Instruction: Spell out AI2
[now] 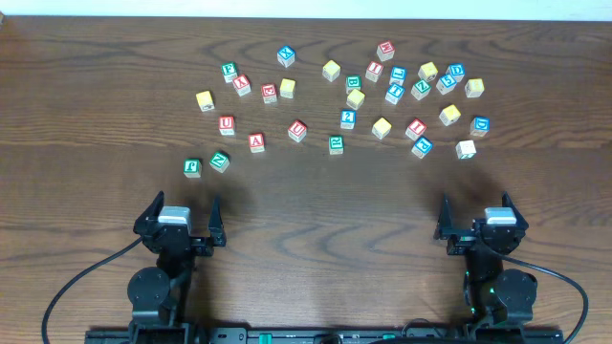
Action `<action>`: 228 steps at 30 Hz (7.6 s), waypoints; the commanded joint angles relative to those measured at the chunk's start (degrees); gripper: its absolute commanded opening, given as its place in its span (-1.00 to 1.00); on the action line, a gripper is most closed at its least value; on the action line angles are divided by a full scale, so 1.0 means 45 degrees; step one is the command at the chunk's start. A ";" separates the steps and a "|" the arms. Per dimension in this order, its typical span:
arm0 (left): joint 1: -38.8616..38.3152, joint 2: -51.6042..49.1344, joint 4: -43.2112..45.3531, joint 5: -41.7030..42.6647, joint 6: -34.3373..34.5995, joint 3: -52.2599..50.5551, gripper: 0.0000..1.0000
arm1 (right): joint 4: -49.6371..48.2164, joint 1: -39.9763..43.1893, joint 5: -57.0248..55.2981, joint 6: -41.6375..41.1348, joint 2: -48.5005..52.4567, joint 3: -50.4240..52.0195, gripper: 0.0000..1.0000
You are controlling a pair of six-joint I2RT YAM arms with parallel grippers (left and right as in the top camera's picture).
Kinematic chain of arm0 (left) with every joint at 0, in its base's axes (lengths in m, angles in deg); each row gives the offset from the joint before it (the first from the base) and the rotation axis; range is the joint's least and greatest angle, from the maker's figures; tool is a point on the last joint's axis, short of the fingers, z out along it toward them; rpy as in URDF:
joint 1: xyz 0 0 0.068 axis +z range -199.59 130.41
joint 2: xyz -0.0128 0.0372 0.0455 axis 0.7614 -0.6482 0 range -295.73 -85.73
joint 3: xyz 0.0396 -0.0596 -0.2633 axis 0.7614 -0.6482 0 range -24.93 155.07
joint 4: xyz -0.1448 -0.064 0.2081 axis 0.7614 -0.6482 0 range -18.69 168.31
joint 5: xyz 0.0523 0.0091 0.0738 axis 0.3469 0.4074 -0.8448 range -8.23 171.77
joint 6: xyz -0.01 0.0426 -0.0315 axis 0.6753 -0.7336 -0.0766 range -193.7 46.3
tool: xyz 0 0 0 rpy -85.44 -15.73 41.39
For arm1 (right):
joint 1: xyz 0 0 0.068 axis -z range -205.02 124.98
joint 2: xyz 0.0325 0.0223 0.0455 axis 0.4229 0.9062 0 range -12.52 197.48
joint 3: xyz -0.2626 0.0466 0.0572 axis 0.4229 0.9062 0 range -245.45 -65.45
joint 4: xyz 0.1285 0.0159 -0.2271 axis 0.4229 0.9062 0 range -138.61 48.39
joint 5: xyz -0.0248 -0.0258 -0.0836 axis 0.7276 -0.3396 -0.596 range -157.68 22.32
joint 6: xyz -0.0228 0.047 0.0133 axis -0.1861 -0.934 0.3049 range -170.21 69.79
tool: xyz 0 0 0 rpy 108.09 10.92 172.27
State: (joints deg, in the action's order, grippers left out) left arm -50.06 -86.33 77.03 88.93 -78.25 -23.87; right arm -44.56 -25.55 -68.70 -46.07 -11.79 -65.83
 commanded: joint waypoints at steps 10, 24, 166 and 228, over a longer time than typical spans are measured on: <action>0.0063 0.0083 -0.0466 0.0180 -0.0131 -0.0185 0.93 | 0.0058 0.0170 0.0117 -0.0146 -0.0087 0.0015 0.98; 0.0068 -0.0019 0.0461 0.0525 0.0792 0.0777 0.95 | 0.0058 0.0170 0.0121 -0.0146 -0.0087 0.0015 0.99; -0.3570 -2.7603 -1.1691 -0.1676 0.5416 2.1478 0.47 | 0.0058 0.0170 0.0121 -0.0146 -0.0087 0.0015 0.99; -0.3458 -2.7613 -1.0676 -0.1389 0.5260 2.0633 -0.56 | 0.0058 0.0170 0.0117 -0.0146 -0.0087 0.0015 0.99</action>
State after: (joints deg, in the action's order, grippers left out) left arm -65.86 -210.69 29.19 82.97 -54.21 69.37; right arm -44.56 -25.55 -68.50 -46.23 -11.83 -65.83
